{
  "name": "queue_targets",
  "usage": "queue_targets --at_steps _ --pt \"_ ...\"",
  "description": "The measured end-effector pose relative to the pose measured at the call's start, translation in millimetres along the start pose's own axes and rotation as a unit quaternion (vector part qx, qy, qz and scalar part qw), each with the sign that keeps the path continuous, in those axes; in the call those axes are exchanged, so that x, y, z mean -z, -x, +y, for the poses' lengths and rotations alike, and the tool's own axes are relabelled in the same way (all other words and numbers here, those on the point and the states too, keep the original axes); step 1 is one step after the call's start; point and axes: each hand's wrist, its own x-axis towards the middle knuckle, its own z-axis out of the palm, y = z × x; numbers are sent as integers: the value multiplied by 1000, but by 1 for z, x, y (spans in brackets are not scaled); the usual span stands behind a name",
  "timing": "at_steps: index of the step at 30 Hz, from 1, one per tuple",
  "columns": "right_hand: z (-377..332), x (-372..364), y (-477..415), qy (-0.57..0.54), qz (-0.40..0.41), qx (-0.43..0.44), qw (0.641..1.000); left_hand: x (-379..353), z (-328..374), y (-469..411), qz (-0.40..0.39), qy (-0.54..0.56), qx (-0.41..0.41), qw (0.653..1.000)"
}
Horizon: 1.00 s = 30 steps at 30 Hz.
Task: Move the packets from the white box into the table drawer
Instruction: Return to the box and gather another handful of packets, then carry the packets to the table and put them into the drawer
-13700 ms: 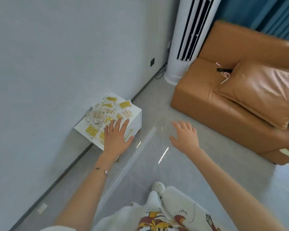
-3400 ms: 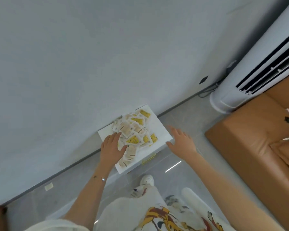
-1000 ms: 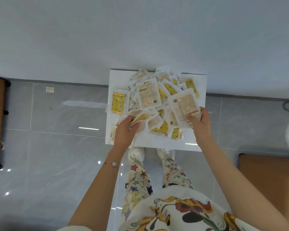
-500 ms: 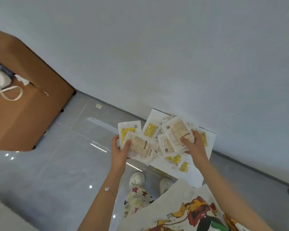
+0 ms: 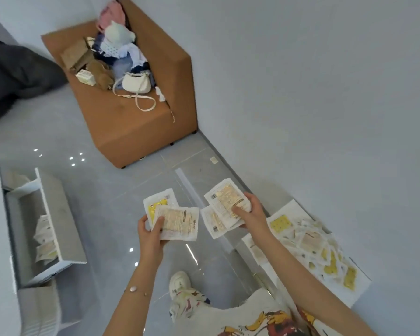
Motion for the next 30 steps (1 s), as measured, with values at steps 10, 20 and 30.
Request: queue_targets --at_steps 10,20,30 --pt "-47 -207 -41 55 -102 14 993 156 107 -74 83 115 -58 988" --pt "-82 -341 -125 97 -177 5 979 202 162 -146 171 160 -74 969" --pt "-141 -452 -232 196 -312 -7 930 194 204 -224 302 237 -97 918"
